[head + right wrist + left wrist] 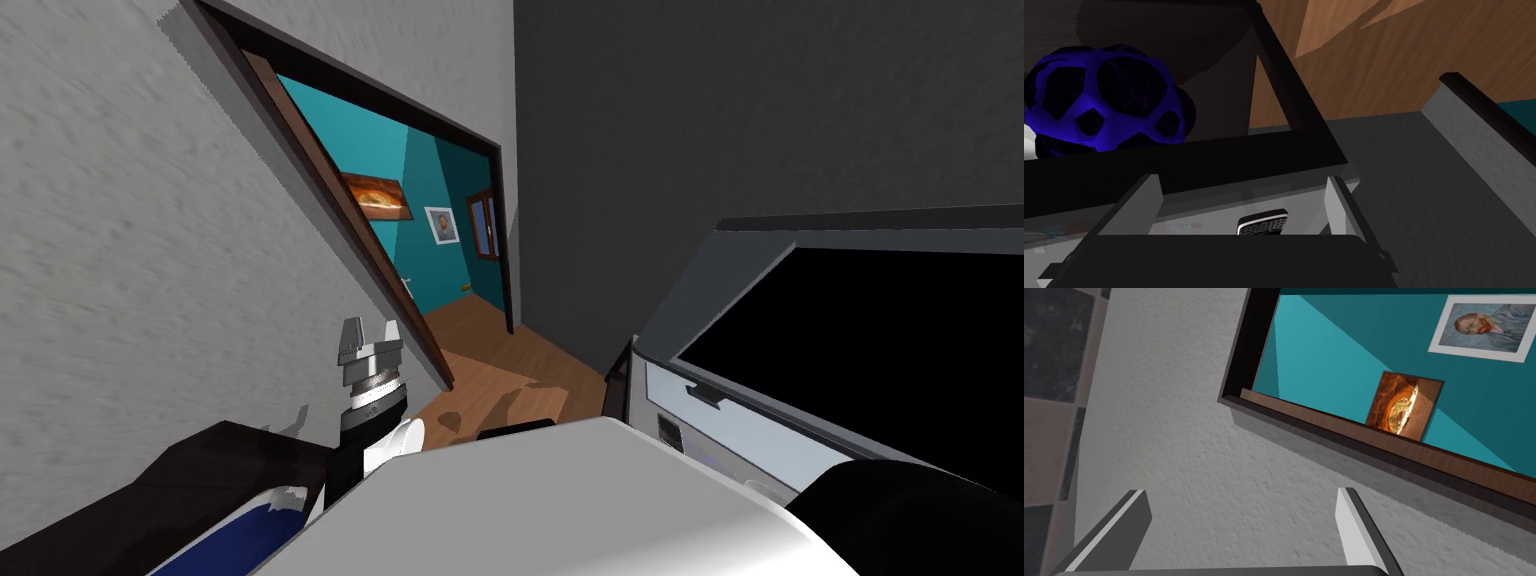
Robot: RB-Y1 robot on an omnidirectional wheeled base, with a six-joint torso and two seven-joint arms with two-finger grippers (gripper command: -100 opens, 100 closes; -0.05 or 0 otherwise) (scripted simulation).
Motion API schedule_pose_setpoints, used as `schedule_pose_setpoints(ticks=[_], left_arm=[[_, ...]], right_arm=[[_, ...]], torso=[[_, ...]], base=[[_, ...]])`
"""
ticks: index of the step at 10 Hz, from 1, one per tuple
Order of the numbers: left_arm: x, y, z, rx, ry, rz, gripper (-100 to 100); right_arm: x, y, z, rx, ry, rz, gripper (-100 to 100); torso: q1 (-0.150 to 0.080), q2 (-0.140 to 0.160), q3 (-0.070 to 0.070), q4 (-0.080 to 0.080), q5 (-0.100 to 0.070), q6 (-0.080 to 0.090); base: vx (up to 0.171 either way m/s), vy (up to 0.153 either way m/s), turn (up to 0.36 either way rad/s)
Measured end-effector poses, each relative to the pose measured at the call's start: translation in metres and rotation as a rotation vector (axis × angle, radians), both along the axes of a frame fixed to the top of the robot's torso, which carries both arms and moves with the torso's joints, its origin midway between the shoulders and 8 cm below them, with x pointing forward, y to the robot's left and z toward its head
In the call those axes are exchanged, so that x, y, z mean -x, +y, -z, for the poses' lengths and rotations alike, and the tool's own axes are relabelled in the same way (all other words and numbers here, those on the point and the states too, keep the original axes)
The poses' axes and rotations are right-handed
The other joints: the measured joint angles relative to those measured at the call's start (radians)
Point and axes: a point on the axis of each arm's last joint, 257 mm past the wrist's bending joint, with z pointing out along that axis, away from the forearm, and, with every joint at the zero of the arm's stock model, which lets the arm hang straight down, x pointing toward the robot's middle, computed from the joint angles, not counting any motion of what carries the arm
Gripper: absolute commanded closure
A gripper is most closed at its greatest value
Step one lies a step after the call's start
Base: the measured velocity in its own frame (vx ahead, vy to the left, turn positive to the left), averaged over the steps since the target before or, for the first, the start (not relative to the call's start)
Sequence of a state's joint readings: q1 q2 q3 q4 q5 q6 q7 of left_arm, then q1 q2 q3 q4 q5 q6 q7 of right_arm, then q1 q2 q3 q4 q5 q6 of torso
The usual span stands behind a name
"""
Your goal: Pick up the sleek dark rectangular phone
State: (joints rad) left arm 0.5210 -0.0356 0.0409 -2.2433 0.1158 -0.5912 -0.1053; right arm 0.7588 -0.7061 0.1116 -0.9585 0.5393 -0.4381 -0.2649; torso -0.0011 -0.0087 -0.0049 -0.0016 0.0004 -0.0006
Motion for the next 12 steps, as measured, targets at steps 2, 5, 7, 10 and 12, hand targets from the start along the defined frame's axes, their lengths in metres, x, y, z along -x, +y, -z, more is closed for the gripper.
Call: schedule_pose_setpoints(ticks=[2,5,7,10,12], left_arm=[[0.000,0.000,0.000,0.000,0.000,0.000,0],[0.000,0.000,0.000,0.000,0.000,0.000,0],[0.000,0.000,0.000,0.000,0.000,0.000,0],[0.000,0.000,0.000,0.000,0.000,0.000,0],[0.000,0.000,0.000,0.000,0.000,0.000,0]], right_arm=[[0.031,-0.016,0.004,0.027,0.077,0.021,-100],[0.073,-0.026,0.007,0.049,0.161,0.053,-100],[0.095,-0.029,0.010,0.054,0.205,0.064,-100],[0.119,-0.030,0.014,0.060,0.261,0.089,-100],[0.138,-0.027,0.017,0.055,0.300,0.099,-100]], torso=[[-0.003,-0.006,-0.004,-0.002,-0.001,0.000],[-0.001,0.000,0.000,0.000,0.000,0.001],[0.000,0.001,0.001,0.000,0.000,0.000],[-0.001,0.003,0.001,0.000,0.000,0.001],[-0.001,0.004,0.002,0.001,0.000,0.000]], base=[[0.235,-0.091,0.169],[0.148,-0.054,0.105],[0.135,-0.057,0.134],[0.106,-0.068,0.082],[0.071,-0.065,0.122]])
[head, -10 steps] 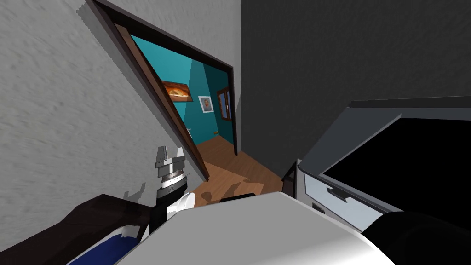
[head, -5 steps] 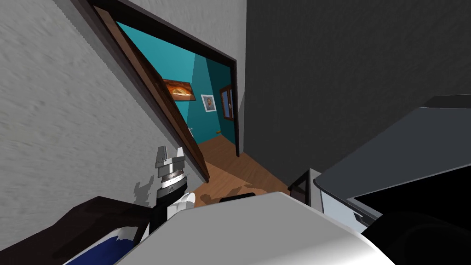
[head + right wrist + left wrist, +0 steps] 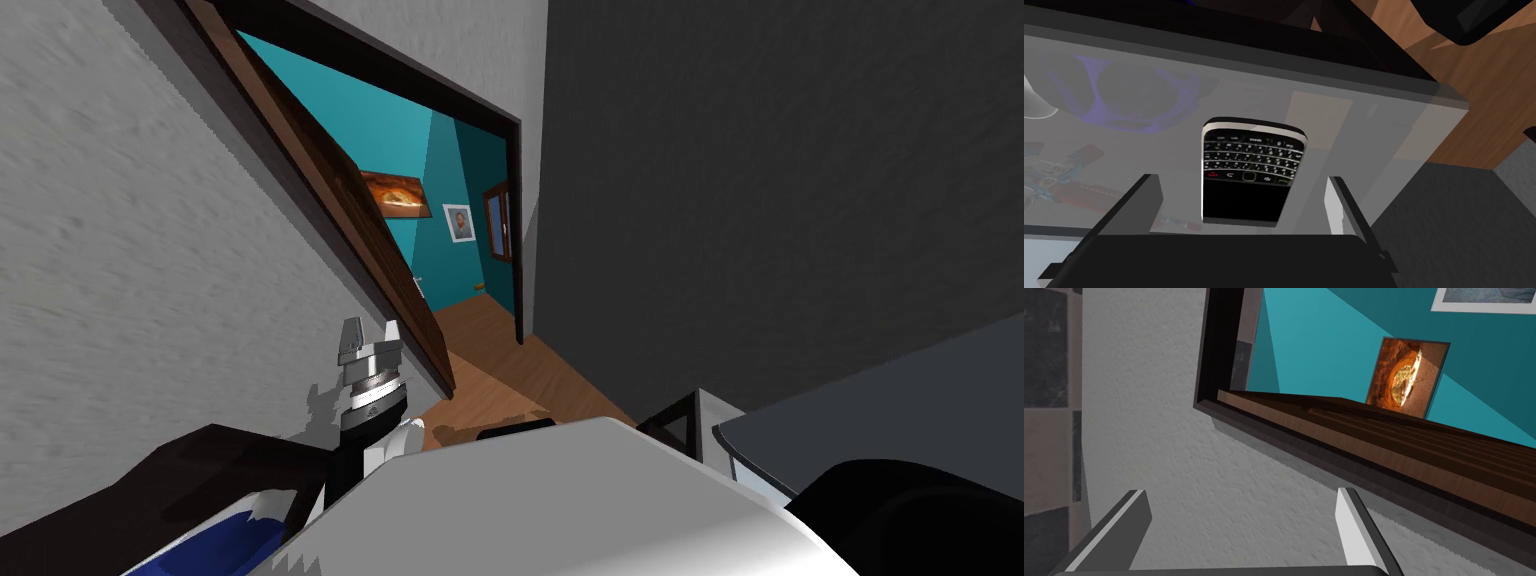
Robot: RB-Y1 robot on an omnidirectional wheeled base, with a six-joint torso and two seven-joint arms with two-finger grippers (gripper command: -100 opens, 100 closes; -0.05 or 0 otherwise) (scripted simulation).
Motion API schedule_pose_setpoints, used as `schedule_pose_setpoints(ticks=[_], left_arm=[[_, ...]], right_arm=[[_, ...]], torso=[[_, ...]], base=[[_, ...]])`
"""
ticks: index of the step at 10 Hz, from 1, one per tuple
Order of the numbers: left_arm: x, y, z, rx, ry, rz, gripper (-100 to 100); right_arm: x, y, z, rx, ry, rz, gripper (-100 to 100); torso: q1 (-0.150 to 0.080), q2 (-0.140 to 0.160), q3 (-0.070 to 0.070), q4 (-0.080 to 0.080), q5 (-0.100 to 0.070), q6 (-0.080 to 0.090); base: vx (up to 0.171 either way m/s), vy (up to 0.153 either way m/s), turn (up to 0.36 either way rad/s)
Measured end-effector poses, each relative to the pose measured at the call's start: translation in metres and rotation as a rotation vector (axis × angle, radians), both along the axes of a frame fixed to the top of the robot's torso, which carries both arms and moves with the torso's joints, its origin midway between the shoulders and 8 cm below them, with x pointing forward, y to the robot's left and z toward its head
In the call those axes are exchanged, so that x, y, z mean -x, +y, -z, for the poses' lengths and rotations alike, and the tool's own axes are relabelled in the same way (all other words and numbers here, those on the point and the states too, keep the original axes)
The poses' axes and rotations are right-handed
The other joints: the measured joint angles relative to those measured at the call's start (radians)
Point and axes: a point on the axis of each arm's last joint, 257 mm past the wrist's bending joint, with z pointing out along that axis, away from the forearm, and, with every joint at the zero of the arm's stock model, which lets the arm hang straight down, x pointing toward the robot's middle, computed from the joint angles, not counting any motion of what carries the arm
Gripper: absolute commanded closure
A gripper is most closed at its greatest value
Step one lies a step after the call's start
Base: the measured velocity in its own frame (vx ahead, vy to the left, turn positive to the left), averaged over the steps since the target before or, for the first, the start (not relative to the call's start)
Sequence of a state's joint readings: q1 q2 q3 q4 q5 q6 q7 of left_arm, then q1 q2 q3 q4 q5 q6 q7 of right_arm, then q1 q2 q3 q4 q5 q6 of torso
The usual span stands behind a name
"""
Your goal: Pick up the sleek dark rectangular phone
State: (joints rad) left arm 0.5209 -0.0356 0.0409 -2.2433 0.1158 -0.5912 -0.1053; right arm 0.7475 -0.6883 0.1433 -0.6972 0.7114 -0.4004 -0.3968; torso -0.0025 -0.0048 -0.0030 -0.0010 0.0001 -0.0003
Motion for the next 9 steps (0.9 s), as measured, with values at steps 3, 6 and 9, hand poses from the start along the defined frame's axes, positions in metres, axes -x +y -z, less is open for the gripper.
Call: schedule_pose_setpoints(ticks=[3,6,9], left_arm=[[0.000,0.000,0.000,0.000,0.000,0.000,0],[0.000,0.000,0.000,0.000,0.000,0.000,0],[0.000,0.000,0.000,0.000,0.000,0.000,0]], right_arm=[[-0.001,0.006,0.007,-0.001,0.000,0.010,-100],[-0.007,0.019,0.022,-0.002,0.001,0.016,100],[-0.008,0.019,0.023,-0.003,-0.001,0.018,100]], torso=[[0.003,0.007,0.004,0.001,0.000,0.001],[0.002,0.008,0.005,0.002,0.000,0.001],[0.004,0.007,0.004,0.001,0.000,0.001]], base=[[-0.020,-0.047,0.038],[-0.026,-0.044,0.020],[0.000,0.000,0.000]])
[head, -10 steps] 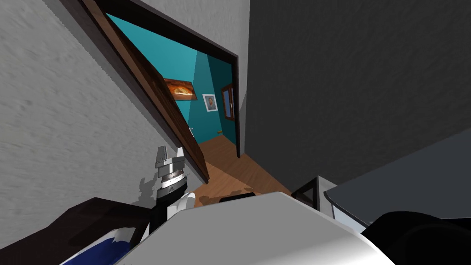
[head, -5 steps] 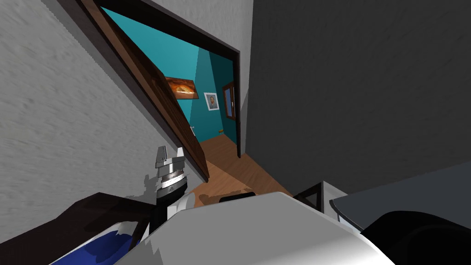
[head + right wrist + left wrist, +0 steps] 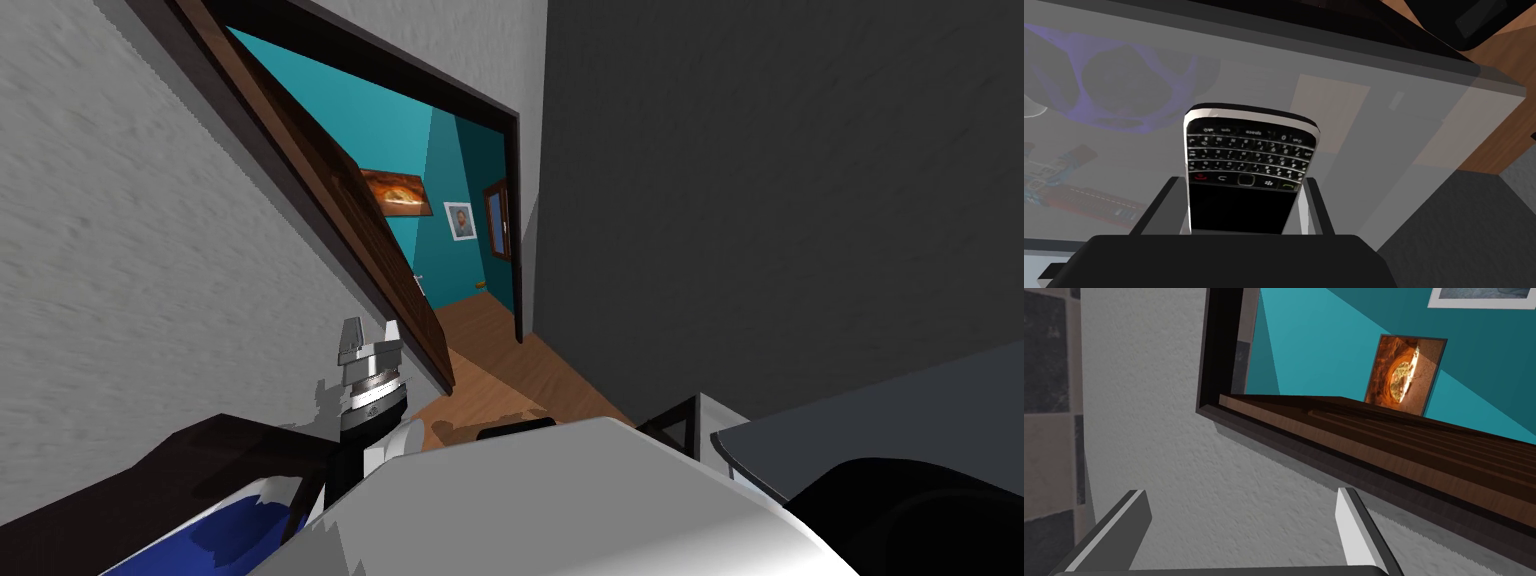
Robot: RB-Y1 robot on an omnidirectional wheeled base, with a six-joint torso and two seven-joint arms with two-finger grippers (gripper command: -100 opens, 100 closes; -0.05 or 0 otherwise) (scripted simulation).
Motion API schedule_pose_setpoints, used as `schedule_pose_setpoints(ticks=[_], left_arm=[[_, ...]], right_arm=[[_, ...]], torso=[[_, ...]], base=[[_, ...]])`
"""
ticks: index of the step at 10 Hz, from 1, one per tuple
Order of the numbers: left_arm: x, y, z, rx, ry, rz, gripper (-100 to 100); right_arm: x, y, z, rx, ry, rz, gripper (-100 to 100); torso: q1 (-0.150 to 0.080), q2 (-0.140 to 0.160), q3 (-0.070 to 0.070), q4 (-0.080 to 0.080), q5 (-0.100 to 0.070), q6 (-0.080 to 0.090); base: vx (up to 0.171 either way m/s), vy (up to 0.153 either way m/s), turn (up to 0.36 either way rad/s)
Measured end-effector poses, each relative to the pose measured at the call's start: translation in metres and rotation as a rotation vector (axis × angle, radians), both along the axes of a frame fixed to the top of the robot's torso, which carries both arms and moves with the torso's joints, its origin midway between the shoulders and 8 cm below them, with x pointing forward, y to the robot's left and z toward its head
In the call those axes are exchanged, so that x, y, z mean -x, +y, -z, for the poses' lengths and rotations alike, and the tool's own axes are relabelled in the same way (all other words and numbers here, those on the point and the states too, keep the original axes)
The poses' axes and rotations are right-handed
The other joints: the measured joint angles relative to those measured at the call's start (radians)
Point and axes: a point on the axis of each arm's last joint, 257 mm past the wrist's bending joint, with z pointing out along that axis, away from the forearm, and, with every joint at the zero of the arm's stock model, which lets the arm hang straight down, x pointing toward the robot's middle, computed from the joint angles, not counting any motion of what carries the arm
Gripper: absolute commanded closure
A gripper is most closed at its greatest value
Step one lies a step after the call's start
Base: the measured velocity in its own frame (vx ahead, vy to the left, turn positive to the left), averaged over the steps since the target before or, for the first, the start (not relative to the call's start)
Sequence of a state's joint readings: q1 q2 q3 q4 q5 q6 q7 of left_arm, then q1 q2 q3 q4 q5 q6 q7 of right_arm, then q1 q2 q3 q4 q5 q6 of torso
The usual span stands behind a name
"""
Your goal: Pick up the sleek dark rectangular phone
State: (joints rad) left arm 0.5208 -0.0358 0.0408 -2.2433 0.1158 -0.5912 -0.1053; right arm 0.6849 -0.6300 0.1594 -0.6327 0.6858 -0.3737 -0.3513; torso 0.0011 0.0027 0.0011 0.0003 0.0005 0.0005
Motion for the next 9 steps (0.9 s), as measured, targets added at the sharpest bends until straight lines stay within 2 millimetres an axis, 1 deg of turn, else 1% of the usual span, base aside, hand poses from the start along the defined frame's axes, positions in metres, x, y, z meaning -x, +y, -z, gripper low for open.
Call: schedule_pose_setpoints(ticks=[1,2,3,4,6,8,9], left_arm=[[0.000,0.000,0.000,0.000,0.000,0.000,0],[0.000,0.000,0.000,0.000,0.000,0.000,0],[0.000,0.000,0.000,0.000,0.000,0.000,0],[0.000,0.000,0.000,0.000,0.000,0.000,0],[0.000,0.000,0.000,0.000,0.000,0.000,0],[0.000,0.000,0.000,0.000,0.000,0.000,0],[0.000,0.000,0.000,0.000,0.000,0.000,0]], right_arm=[[0.000,0.000,0.000,0.000,0.000,-0.001,100],[0.000,0.000,0.000,0.000,0.000,-0.001,0],[0.000,0.000,0.000,0.000,0.000,-0.002,100],[0.002,-0.007,-0.004,0.005,0.002,-0.003,100],[0.004,-0.008,-0.009,0.002,0.002,-0.008,100],[0.007,-0.015,-0.016,0.004,0.003,-0.012,100],[0.007,-0.015,-0.016,0.004,0.003,-0.012,0]], torso=[[0.000,0.000,0.000,0.000,0.000,0.000],[0.000,0.000,0.000,0.000,0.000,0.000],[0.000,0.000,0.000,0.000,0.000,0.000],[0.003,-0.001,-0.001,-0.001,0.001,0.001],[0.003,-0.001,-0.001,0.000,0.001,0.001],[0.003,-0.001,-0.001,0.000,0.001,0.001],[0.002,-0.001,-0.001,0.000,0.001,0.001]], base=[[0.000,0.000,0.000],[0.000,0.000,0.000],[0.034,0.051,-0.066],[0.035,0.059,-0.043],[0.014,0.031,-0.006],[0.012,0.023,-0.014],[0.000,0.000,0.000]])
